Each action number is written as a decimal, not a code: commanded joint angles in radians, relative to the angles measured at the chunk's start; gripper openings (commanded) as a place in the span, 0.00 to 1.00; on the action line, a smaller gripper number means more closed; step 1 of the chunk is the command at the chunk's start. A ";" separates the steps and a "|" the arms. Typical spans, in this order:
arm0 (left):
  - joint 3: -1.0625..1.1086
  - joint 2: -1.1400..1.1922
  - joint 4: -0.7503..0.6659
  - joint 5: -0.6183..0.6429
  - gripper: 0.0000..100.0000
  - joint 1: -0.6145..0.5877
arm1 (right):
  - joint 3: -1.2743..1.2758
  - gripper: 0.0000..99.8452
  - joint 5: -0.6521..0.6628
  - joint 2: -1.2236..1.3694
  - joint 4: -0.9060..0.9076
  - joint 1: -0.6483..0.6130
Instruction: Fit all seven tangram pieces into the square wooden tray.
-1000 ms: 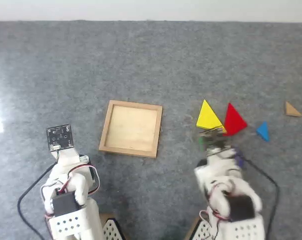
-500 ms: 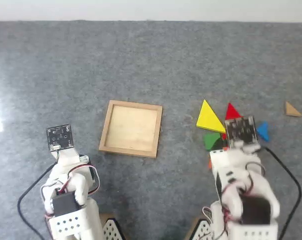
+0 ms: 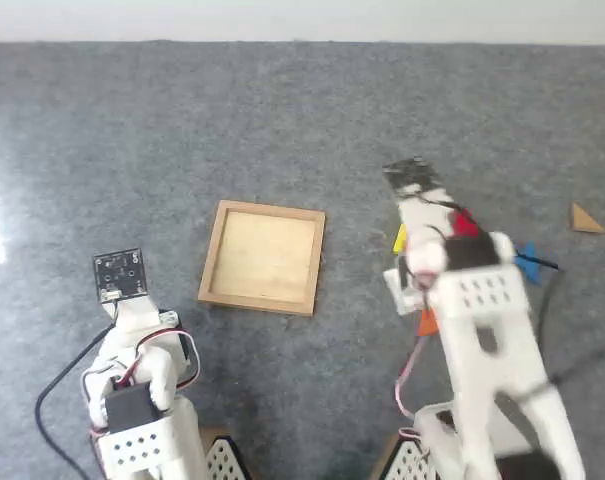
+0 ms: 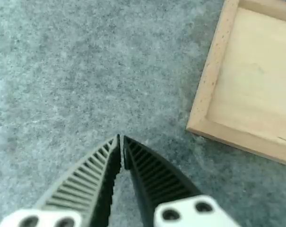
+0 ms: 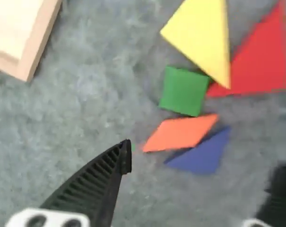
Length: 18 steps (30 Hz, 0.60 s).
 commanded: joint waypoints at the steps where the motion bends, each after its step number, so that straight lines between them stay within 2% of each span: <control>1: -0.007 -0.017 0.008 -0.005 0.01 -0.005 | -0.055 0.54 0.012 0.116 -0.127 -0.035; 6: -0.007 -0.017 0.008 -0.005 0.01 -0.005 | -0.098 0.53 0.014 0.257 -0.254 -0.054; 18: -0.007 -0.017 0.008 -0.006 0.01 -0.005 | -0.353 0.53 0.006 0.608 -0.265 -0.051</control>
